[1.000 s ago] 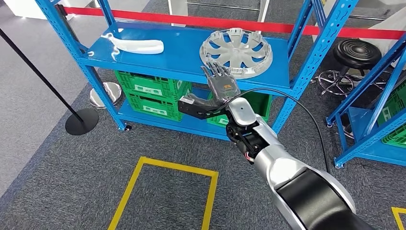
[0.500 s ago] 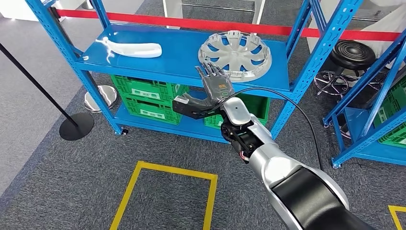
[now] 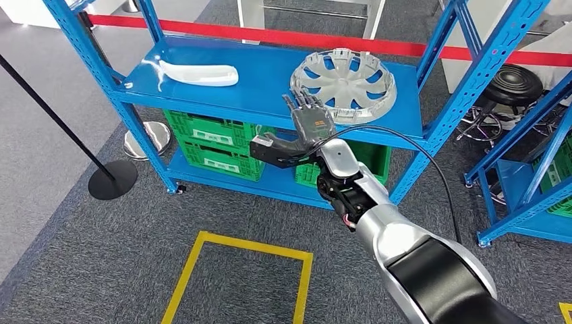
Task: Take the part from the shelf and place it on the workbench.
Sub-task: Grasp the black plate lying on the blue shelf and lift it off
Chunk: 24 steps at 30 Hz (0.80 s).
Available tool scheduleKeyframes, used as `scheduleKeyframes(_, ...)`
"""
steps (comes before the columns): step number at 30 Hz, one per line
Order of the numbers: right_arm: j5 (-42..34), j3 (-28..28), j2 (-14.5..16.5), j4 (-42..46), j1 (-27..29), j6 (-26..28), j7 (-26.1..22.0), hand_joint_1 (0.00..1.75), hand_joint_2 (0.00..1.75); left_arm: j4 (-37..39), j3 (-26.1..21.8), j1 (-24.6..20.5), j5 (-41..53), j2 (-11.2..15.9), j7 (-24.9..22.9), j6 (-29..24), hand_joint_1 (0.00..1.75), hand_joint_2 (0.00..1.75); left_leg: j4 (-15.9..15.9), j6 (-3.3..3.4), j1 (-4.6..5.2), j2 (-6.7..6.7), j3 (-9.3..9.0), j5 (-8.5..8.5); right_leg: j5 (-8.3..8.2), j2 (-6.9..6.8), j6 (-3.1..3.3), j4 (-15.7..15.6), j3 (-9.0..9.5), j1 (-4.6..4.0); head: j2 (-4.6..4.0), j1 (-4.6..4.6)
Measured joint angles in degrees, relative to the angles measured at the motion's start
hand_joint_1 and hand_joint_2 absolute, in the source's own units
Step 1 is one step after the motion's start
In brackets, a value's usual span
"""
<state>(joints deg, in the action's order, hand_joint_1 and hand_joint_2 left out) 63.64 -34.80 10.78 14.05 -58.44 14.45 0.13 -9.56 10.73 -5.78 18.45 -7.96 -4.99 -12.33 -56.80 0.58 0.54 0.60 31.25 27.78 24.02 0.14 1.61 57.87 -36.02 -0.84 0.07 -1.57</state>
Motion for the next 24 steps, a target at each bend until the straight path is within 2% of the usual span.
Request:
scheduleKeyframes(2, 0.00, 0.09, -0.06, 0.01, -0.05, -0.02, 0.02, 0.00, 0.00, 0.01, 0.01, 0.03, 0.00, -0.02, -0.05, 0.10, 0.00, 0.00, -1.35, -0.55, 0.03, -0.01, 0.27, 0.27, -0.12, -0.01, 0.40, -0.42, 1.04, 0.39, 0.00, 0.01)
scheduleKeyframes(3, 0.00, 0.12, -0.02, 0.02, -0.14, -0.03, 0.03, 0.00, 0.00, 0.01, 0.01, -0.02, 0.01, 0.02, -0.06, 0.10, 0.00, 0.00, -2.99, -0.84, -0.01, -0.01, 1.05, 0.82, 0.00, -0.02, 0.60, -0.58, 1.59, 0.68, -0.01, -0.14)
scheduleKeyframes(4, 0.01, 0.15, 0.05, 0.02, -0.22, -0.08, 0.03, 0.00, 0.00, 0.01, 0.01, -0.09, 0.02, 0.10, -0.06, 0.09, 0.00, 0.00, -5.76, -1.20, -0.18, -0.02, 2.60, 1.86, 0.18, -0.03, 0.77, -0.71, 1.99, 0.87, -0.01, -0.34)
scheduleKeyframes(6, 0.02, 0.19, 0.15, 0.02, -0.22, -0.25, 0.04, 0.00, 0.00, 0.01, 0.01, -0.16, 0.07, 0.21, -0.08, 0.09, 0.00, 0.00, -12.82, -1.94, -0.73, -0.04, 7.08, 4.53, 0.63, 0.00, 0.92, -0.72, 2.36, 1.01, -0.01, -0.65)
scheduleKeyframes(7, 0.05, 0.22, 0.16, 0.01, -0.10, -0.36, 0.09, 0.00, 0.00, 0.01, 0.01, -0.10, 0.09, 0.27, -0.10, 0.09, 0.00, 0.00, -15.33, -2.26, -0.99, -0.05, 9.09, 5.28, 0.87, 0.02, 0.86, -0.71, 2.54, 1.06, 0.00, -0.68)
scheduleKeyframes(8, 0.09, 0.25, 0.15, 0.01, 0.02, -0.46, 0.15, 0.00, 0.00, 0.01, 0.01, -0.03, 0.11, 0.28, -0.12, 0.09, 0.00, 0.00, -15.93, -2.51, -1.19, -0.08, 10.18, 4.95, 1.12, 0.05, 0.73, -0.69, 2.78, 1.14, 0.00, -0.67)
scheduleKeyframes(9, 0.13, 0.27, 0.15, 0.00, 0.10, -0.55, 0.24, 0.00, 0.00, 0.01, 0.01, 0.03, 0.11, 0.30, -0.14, 0.09, 0.00, 0.00, -14.26, -2.69, -1.37, -0.13, 10.08, 3.34, 1.40, 0.08, 0.55, -0.68, 3.13, 1.25, 0.00, -0.68)
scheduleKeyframes(11, 0.25, 0.36, 0.16, 0.00, 0.12, -0.65, 0.50, 0.00, 0.00, 0.01, 0.01, 0.05, 0.11, 0.33, -0.15, 0.09, 0.00, 0.00, -6.31, -2.92, -1.63, -0.33, 7.21, -1.80, 2.07, 0.09, 0.02, -0.67, 4.03, 1.47, 0.00, -0.69)
scheduleKeyframes(12, 0.36, 0.40, 0.16, 0.00, 0.06, -0.67, 0.68, 0.00, 0.00, 0.01, 0.01, 0.03, 0.11, 0.34, -0.15, 0.10, 0.00, 0.00, -2.56, -2.87, -1.58, -0.48, 5.72, -3.13, 2.39, 0.10, -0.30, -0.62, 4.34, 1.49, -0.01, -0.75)
scheduleKeyframes(13, 0.49, 0.45, 0.16, 0.00, 0.00, -0.69, 0.87, 0.00, 0.00, 0.00, 0.01, 0.01, 0.10, 0.36, -0.15, 0.10, 0.00, 0.00, -0.19, -2.65, -1.49, -0.59, 4.60, -3.79, 2.68, 0.09, -0.66, -0.59, 4.46, 1.44, -0.01, -0.80)
scheduleKeyframes(15, 0.68, 0.52, 0.14, 0.00, -0.04, -0.76, 1.14, 0.00, 0.00, 0.00, -0.01, 0.07, 0.05, 0.39, -0.24, 0.10, 0.00, 0.00, 0.70, -1.83, -1.18, -0.66, 4.03, -3.31, 3.15, 0.08, -1.42, -0.58, 4.48, 1.32, -0.01, -0.81)
scheduleKeyframes(16, 0.72, 0.55, 0.14, 0.01, -0.05, -0.80, 1.21, 0.00, 0.00, -0.01, -0.01, 0.10, 0.02, 0.39, -0.28, 0.10, 0.00, 0.00, 0.61, -1.37, -1.25, -0.62, 3.82, -3.61, 3.44, 0.07, -1.80, -0.59, 4.50, 1.35, 0.00, -0.78)
scheduleKeyframes(18, 0.70, 0.67, 0.07, 0.02, -0.19, -0.82, 1.28, 0.00, 0.00, -0.01, -0.02, 0.13, 0.01, 0.38, -0.34, 0.09, 0.00, 0.00, 0.70, -0.59, -1.40, -0.59, 3.42, -3.54, 4.63, 0.04, -2.37, 1.23, 3.84, 1.47, 0.00, -0.54)
scheduleKeyframes(20, 0.68, 0.85, -0.09, 0.01, -0.28, -0.83, 1.32, 0.00, 0.00, -0.01, -0.02, 0.07, 0.03, 0.36, -0.34, 0.09, 0.00, 0.00, 0.77, 0.05, -1.40, -0.58, 2.93, -3.14, 7.18, 0.03, -2.67, 7.59, 0.53, 1.51, 0.00, -0.21)
scheduleKeyframes(22, 0.68, 0.93, -0.32, -0.01, -0.01, -0.84, 1.32, 0.00, 0.00, 0.00, -0.02, 0.11, 0.08, 0.38, -0.34, 0.09, 0.00, 0.00, 0.75, 0.39, -1.22, -0.50, 2.48, -2.62, 9.18, 0.03, -2.71, 15.39, -4.37, 1.50, 0.00, -0.02)
scheduleKeyframes(23, 0.68, 0.95, -0.43, -0.01, 0.17, -0.85, 1.32, 0.00, 0.00, 0.01, -0.02, 0.16, 0.11, 0.40, -0.34, 0.09, 0.00, 0.00, 0.74, 0.45, -1.13, -0.40, 2.17, -2.32, 8.84, 0.03, -2.59, 17.07, -5.92, 1.49, 0.00, 0.05)
scheduleKeyframes(24, 0.68, 0.98, -0.54, -0.02, 0.30, -0.86, 1.34, 0.00, 0.00, 0.01, -0.02, 0.20, 0.14, 0.42, -0.34, 0.09, 0.00, 0.00, 0.74, 0.46, -1.02, -0.26, 1.75, -1.98, 7.38, 0.03, -2.37, 16.41, -6.33, 1.44, 0.00, 0.12)
